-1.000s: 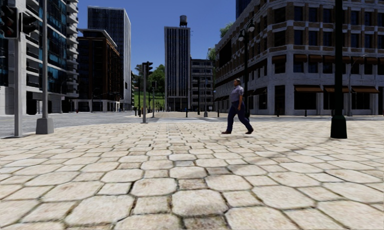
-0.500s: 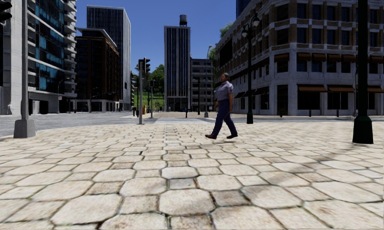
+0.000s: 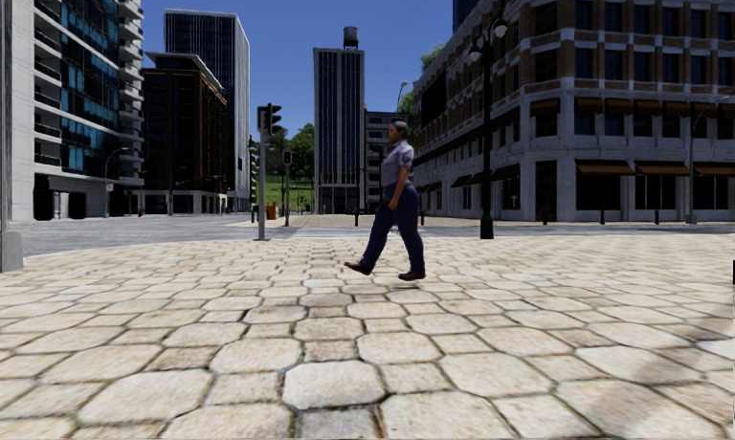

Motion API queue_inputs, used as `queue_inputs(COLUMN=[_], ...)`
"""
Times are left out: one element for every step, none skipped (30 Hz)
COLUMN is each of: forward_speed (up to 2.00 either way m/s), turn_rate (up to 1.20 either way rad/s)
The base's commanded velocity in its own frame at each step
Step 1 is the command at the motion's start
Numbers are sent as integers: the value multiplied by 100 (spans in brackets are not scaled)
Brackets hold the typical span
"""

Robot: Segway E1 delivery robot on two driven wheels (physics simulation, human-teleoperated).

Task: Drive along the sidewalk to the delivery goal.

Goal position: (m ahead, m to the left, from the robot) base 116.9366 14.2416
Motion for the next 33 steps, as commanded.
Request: queue_inputs(forward_speed=[112,97,83,77,75,75,73,71,70,67,67,64,61,59,57,57,57,56,56,56,56,56,56,56,56,56,56,56,56,56,56,56,56], turn_rate=[0,0,0,0,0,0,0,0,0,0,0,0,0,0,0,0,0,0,0,0,0,0,0,0,0,0,0,0,0,0,0,0,0])
